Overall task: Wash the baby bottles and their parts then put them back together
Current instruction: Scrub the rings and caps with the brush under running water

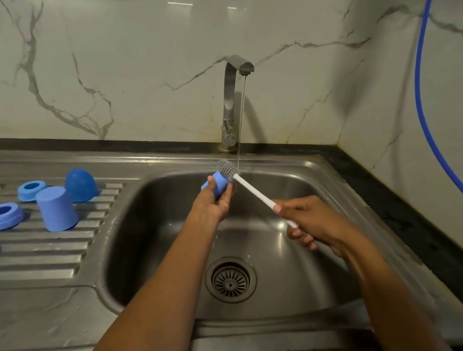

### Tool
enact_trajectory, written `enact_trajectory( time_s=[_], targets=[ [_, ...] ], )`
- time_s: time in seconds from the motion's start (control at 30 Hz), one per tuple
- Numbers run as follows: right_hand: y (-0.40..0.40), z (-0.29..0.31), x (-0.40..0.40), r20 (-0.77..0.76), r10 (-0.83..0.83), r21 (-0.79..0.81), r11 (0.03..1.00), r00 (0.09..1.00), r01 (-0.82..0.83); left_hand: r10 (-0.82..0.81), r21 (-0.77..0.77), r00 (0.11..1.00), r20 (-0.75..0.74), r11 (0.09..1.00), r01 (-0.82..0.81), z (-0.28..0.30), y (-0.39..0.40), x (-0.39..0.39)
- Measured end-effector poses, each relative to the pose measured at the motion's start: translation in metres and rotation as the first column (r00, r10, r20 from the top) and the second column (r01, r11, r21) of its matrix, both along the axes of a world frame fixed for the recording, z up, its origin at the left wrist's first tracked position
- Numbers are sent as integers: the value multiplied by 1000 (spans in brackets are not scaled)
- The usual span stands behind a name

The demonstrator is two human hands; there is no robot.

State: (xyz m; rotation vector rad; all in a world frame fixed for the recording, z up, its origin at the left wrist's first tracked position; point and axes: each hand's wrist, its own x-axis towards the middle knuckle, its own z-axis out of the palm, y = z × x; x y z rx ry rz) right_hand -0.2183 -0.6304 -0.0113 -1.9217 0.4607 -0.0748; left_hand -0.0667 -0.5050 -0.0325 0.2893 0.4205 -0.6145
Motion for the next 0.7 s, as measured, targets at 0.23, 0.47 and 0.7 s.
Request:
enact_trajectory(
  time_s=[0.23,0.47,0.7],
  targets=[
    [8,-10,5,116,-59,-114,991,991,73,-102,37,988,115,994,99,2,-6,-1],
    [-2,0,4,91,-52,-110,992,994,62,-221,244,940,261,957,158,2,-5,7],
    [3,5,-2,107,-98,-153,982,989,114,-428,600,819,383,789,132,1,-12,5]
  ],
)
